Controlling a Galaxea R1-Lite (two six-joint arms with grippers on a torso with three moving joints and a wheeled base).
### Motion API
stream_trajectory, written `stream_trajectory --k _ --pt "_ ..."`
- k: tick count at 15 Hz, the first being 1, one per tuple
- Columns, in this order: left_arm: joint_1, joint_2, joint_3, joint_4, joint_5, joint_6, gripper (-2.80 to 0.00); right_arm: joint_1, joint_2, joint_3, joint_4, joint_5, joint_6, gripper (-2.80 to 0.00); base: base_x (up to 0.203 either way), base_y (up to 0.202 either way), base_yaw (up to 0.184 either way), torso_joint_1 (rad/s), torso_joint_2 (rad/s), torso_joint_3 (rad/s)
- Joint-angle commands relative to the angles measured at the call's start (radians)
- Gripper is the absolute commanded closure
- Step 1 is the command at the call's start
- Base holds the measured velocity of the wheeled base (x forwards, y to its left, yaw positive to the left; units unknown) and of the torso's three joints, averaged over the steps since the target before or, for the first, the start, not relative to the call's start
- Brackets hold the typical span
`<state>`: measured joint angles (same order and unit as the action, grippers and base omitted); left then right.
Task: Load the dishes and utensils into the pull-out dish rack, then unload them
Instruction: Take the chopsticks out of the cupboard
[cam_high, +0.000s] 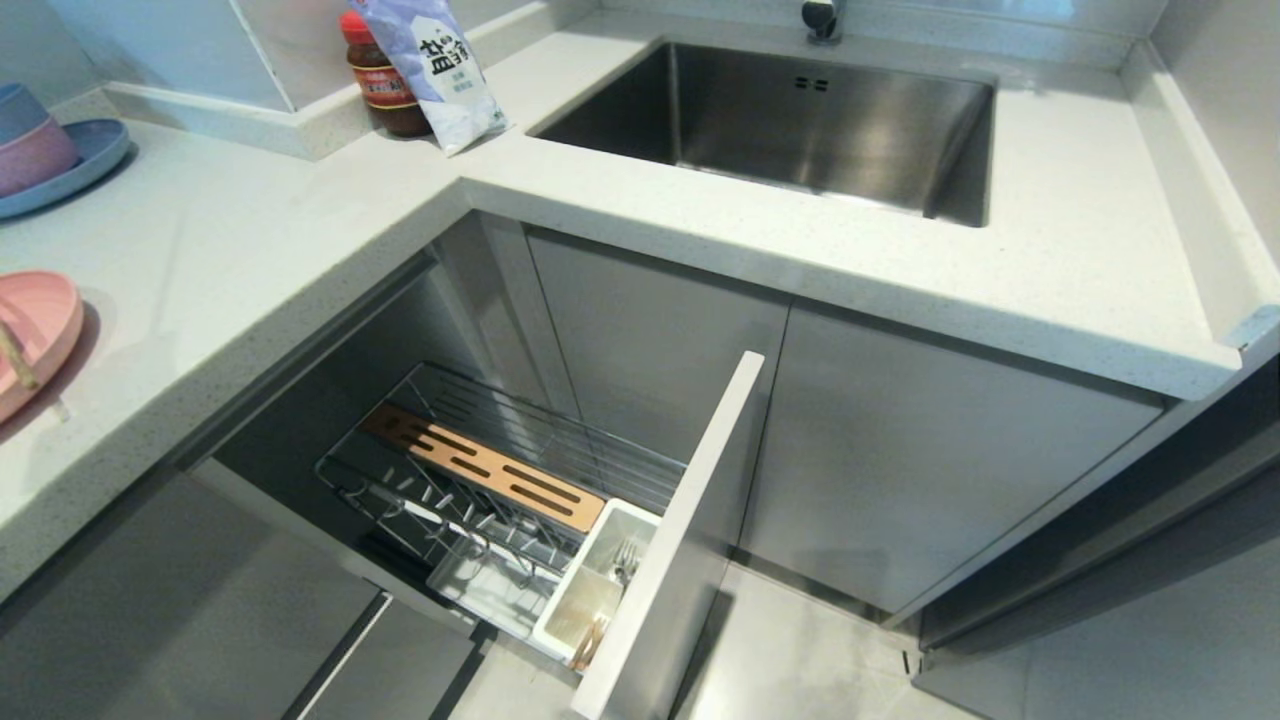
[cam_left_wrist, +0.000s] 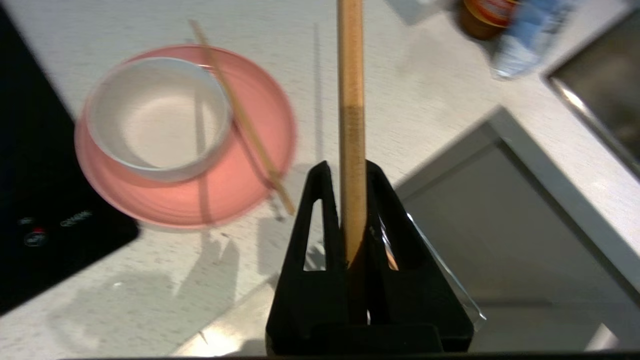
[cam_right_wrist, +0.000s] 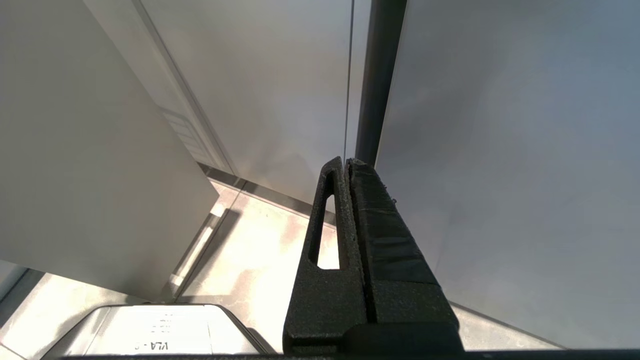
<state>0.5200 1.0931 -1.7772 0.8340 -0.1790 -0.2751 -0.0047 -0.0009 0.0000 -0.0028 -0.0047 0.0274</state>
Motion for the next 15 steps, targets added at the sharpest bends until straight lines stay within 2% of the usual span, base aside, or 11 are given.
stream_trajectory --k 1,3,5,10,15 --pt "-0.046 0.101 -0.013 0.006 0.182 0.002 0.00 0.000 -0.002 0.002 0.000 0.000 0.000 0.00 0.000 0.000 0.000 0.000 0.00 0.000" --pt "-0.073 0.170 -0.014 0.011 0.306 0.016 0.00 0.001 -0.002 0.002 0.000 0.000 0.000 0.00 0.000 0.000 0.000 0.000 0.00 0.000" --pt "-0.150 0.233 -0.011 0.018 0.377 0.029 0.00 0.000 -0.002 0.002 0.000 0.000 0.000 0.00 0.000 0.000 0.000 0.000 0.00 0.000" --pt "-0.270 0.315 -0.004 0.132 0.368 0.032 0.00 0.000 -0.002 0.002 0.000 0.000 0.000 0.00 0.000 0.000 0.000 0.000 0.00 0.000" --pt "-0.272 0.358 -0.011 0.158 0.483 0.026 0.00 0.000 -0.002 0.002 0.000 0.000 0.000 0.00 0.000 0.000 0.000 0.000 0.00 0.000"
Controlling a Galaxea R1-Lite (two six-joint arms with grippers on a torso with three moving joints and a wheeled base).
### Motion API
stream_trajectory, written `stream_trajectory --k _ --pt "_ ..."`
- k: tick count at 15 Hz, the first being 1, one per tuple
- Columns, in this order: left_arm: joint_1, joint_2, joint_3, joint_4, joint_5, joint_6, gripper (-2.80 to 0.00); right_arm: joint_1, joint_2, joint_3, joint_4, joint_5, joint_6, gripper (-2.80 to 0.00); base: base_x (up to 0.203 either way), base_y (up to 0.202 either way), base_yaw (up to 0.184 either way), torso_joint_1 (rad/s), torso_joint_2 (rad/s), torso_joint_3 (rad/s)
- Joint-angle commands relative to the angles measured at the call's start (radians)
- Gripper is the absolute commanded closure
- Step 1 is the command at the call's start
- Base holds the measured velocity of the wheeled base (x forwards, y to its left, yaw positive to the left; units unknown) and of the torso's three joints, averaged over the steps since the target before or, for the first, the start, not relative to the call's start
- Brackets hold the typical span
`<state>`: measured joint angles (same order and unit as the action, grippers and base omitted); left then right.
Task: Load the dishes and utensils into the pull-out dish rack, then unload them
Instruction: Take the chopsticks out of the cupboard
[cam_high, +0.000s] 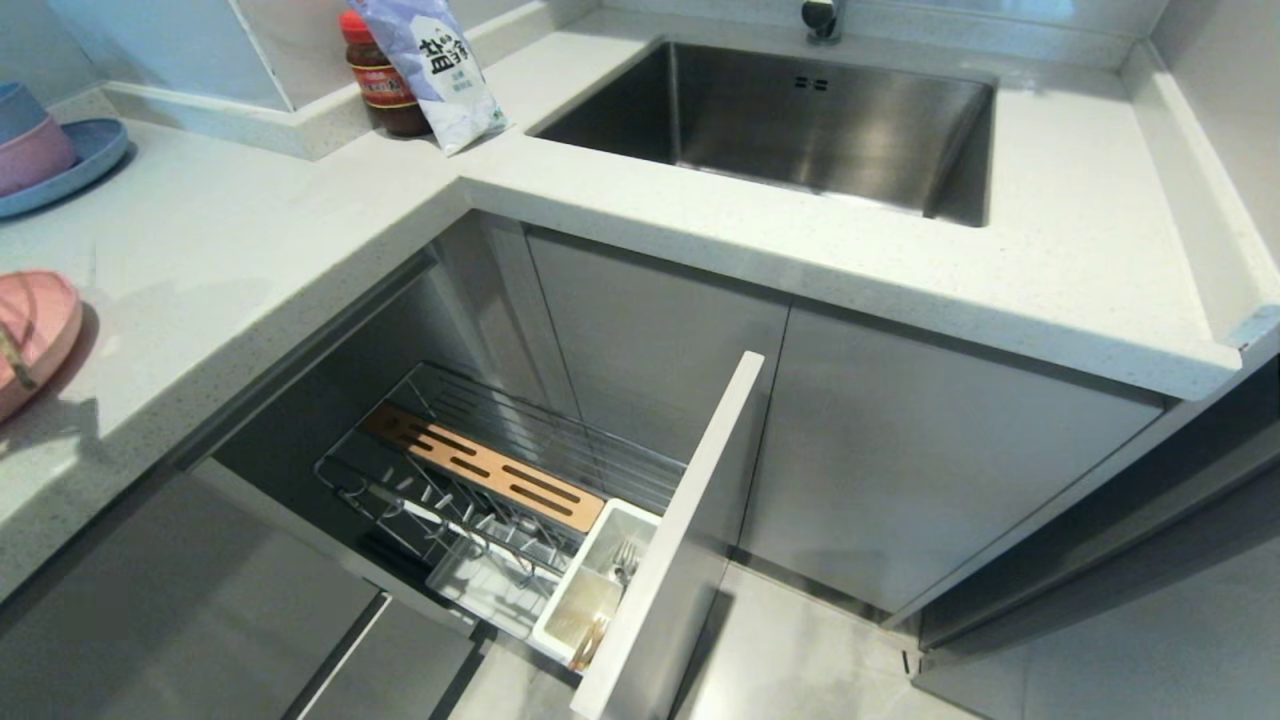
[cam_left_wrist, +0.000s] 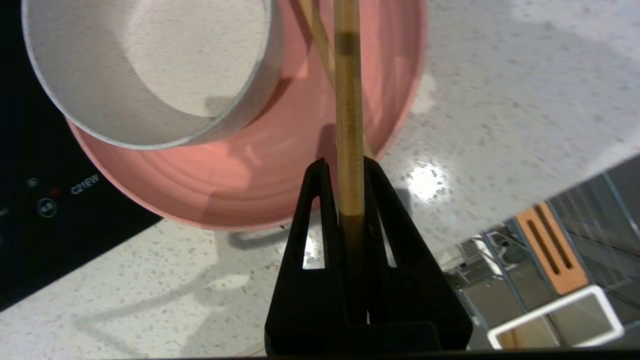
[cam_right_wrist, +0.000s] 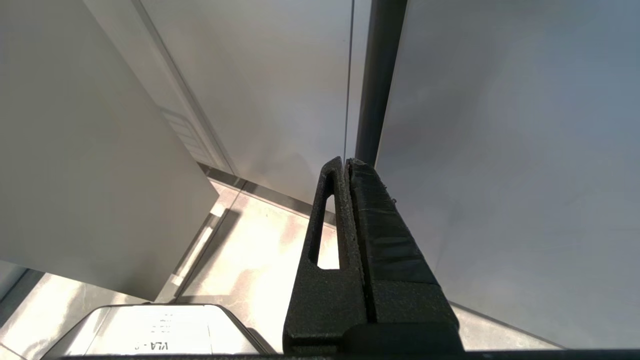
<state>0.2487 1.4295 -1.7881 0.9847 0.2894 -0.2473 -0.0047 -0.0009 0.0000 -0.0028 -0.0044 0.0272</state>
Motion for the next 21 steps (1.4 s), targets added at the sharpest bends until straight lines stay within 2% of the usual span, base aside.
stream_trajectory --k 1,11,21 --pt "0.000 0.022 0.001 0.008 0.022 -0.003 0.00 0.000 -0.002 0.002 0.000 0.000 0.000 0.00 0.000 0.000 0.000 0.000 0.00 0.000" --pt "0.000 0.042 0.001 0.092 0.084 0.002 0.00 0.001 -0.002 0.002 0.000 0.000 0.000 0.00 0.000 0.000 0.000 0.000 0.00 0.000" --pt "0.001 0.061 -0.001 0.092 0.092 0.003 0.00 0.000 -0.002 0.002 0.000 0.000 0.000 0.00 0.000 0.000 0.000 0.000 0.00 0.000"
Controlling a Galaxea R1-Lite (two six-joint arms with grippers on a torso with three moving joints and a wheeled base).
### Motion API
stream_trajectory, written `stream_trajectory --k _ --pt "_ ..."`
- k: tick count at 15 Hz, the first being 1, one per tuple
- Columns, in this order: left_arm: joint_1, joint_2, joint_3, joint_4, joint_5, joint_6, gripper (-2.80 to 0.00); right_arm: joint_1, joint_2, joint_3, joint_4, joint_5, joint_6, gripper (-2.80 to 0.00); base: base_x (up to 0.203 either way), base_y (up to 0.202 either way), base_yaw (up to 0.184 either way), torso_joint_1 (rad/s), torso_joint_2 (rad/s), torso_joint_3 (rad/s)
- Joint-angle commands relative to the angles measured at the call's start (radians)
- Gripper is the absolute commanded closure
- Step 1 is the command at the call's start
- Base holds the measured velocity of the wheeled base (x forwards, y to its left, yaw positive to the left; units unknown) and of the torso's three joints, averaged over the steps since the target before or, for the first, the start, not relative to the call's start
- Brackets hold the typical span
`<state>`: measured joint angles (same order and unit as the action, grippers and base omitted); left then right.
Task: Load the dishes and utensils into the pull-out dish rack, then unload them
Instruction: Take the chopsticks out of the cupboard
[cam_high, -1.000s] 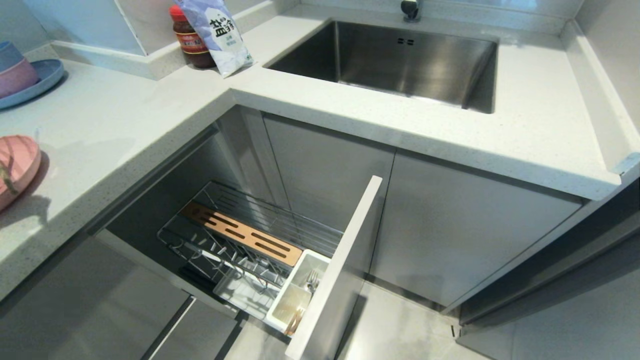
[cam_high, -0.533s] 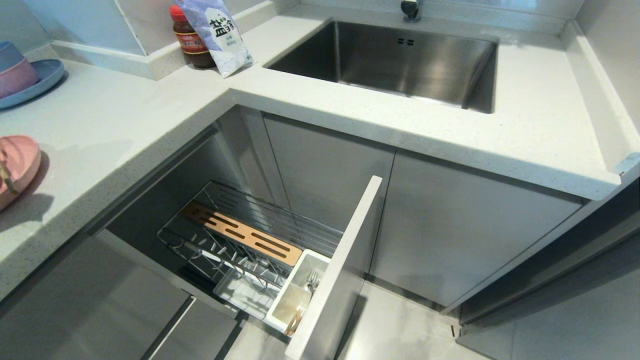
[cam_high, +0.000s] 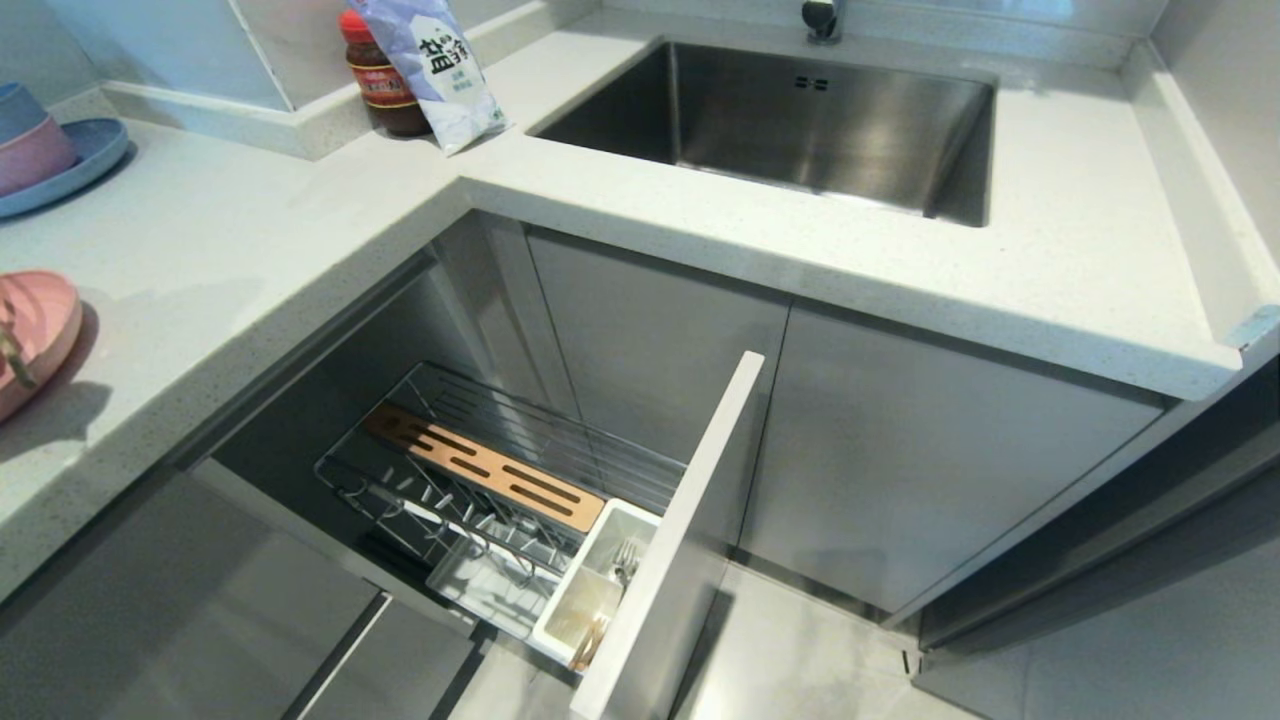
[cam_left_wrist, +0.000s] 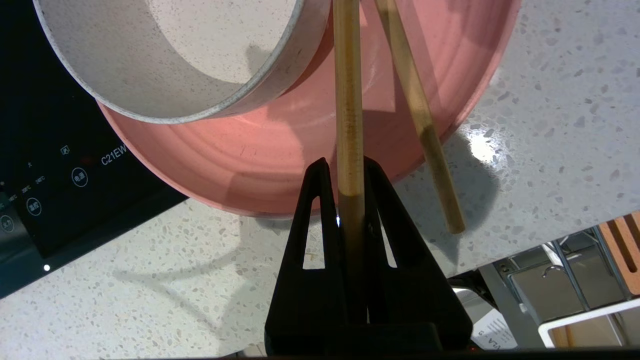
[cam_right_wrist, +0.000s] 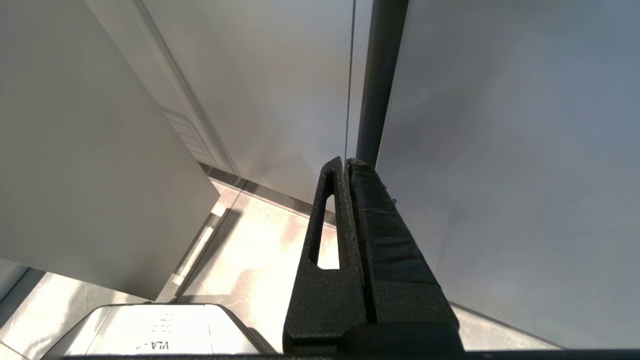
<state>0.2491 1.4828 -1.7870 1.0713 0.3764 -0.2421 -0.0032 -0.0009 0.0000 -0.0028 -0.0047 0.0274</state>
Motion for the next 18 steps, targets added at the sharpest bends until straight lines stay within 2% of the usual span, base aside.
stream_trajectory --k 1,15,16,18 --pt "0.002 0.014 -0.008 0.007 0.016 -0.002 0.00 -0.001 -0.002 0.002 0.000 0.000 0.000 0.00 0.000 0.000 0.000 0.000 0.00 0.000" --pt "0.004 0.027 -0.008 0.035 0.027 0.000 0.00 0.000 -0.002 0.002 0.000 0.000 0.000 0.00 0.000 0.000 0.000 0.000 0.00 0.000" --pt "0.004 0.027 -0.008 0.035 0.027 0.000 -2.80 0.000 -0.002 0.002 0.000 0.000 0.000 0.00 0.000 0.000 0.000 0.000 0.00 0.000" --pt "0.004 0.026 -0.009 0.035 0.029 -0.002 -2.80 -0.001 -0.002 0.002 0.000 0.000 0.000 0.00 0.000 0.000 0.000 0.000 0.00 0.000"
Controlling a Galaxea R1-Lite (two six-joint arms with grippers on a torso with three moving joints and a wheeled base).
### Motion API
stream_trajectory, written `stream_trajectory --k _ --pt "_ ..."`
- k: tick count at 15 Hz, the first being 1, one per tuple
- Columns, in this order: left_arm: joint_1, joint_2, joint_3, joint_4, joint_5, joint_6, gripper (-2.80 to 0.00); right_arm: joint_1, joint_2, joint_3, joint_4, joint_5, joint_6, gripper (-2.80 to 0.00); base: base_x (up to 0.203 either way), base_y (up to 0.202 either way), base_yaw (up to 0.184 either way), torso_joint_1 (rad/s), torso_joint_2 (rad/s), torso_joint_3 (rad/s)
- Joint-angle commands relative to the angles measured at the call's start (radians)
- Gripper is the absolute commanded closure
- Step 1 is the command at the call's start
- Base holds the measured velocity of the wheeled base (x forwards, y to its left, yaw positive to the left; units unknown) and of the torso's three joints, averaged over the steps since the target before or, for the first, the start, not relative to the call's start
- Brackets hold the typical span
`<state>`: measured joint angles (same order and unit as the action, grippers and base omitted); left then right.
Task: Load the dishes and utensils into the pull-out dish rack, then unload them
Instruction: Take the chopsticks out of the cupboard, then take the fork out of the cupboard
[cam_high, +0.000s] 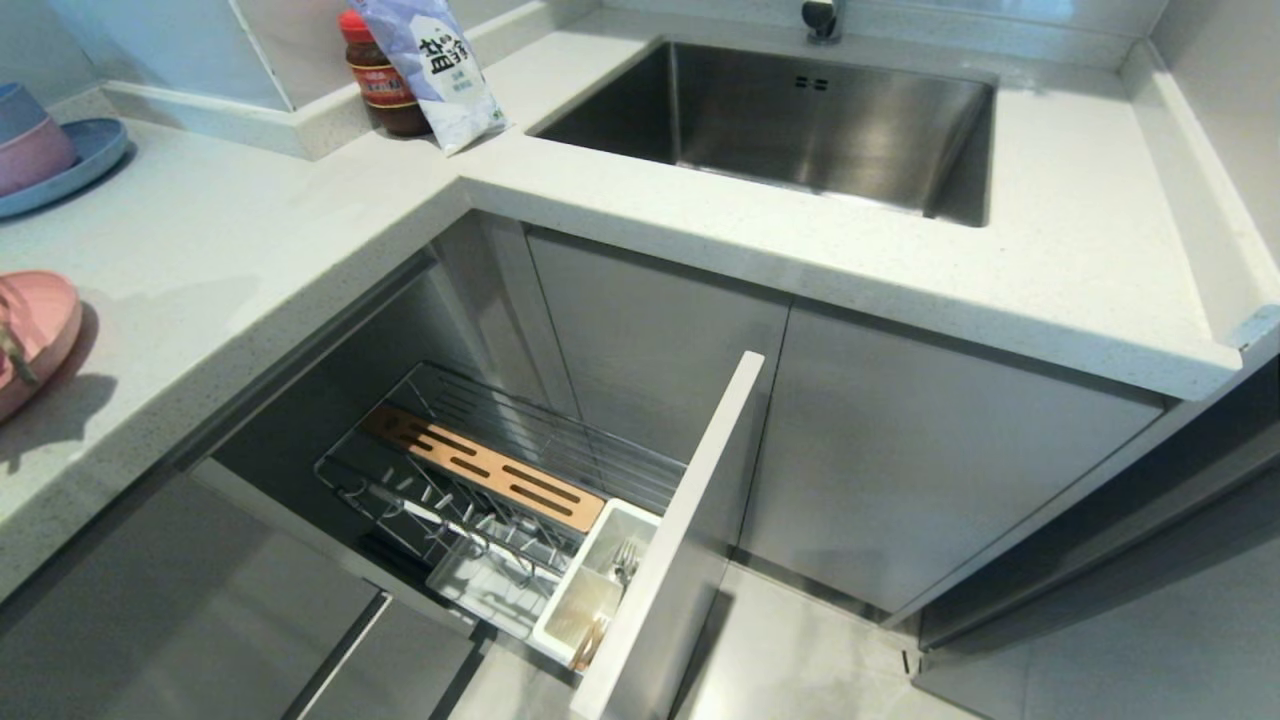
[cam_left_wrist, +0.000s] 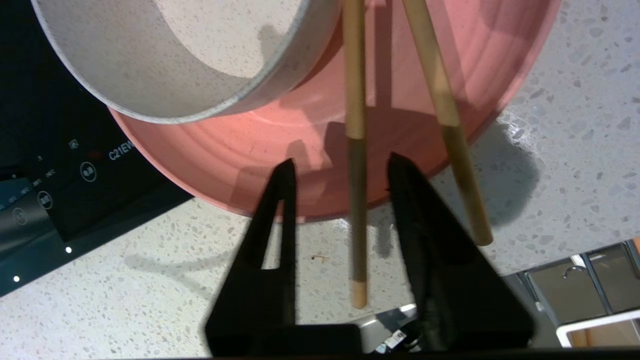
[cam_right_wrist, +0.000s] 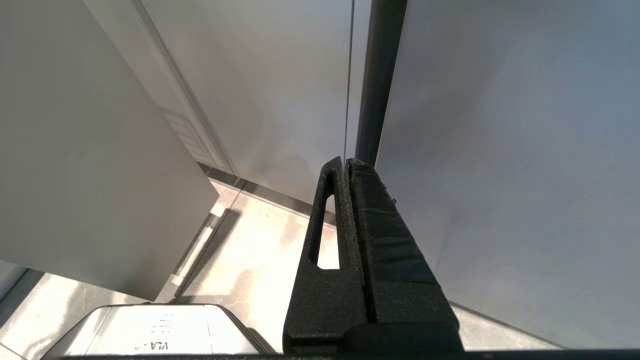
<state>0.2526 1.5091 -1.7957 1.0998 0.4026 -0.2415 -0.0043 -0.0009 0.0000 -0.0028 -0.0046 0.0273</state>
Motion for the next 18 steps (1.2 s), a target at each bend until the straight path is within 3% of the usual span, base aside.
stream_trajectory --k 1,9,18 --pt "0.001 -0.001 -0.001 0.006 0.002 -0.002 -2.80 0.000 -0.002 0.002 0.000 0.000 0.000 0.00 0.000 0.000 0.000 0.000 0.00 0.000" --pt "0.001 -0.009 -0.008 0.005 0.025 -0.006 -2.80 0.000 -0.002 0.002 0.000 0.000 0.000 0.00 0.000 0.000 0.000 0.000 0.00 0.000" --pt "0.001 -0.026 -0.008 0.008 0.096 -0.012 -2.80 0.000 -0.002 0.002 0.000 0.000 0.000 0.00 0.000 0.000 0.000 0.000 0.00 0.000"
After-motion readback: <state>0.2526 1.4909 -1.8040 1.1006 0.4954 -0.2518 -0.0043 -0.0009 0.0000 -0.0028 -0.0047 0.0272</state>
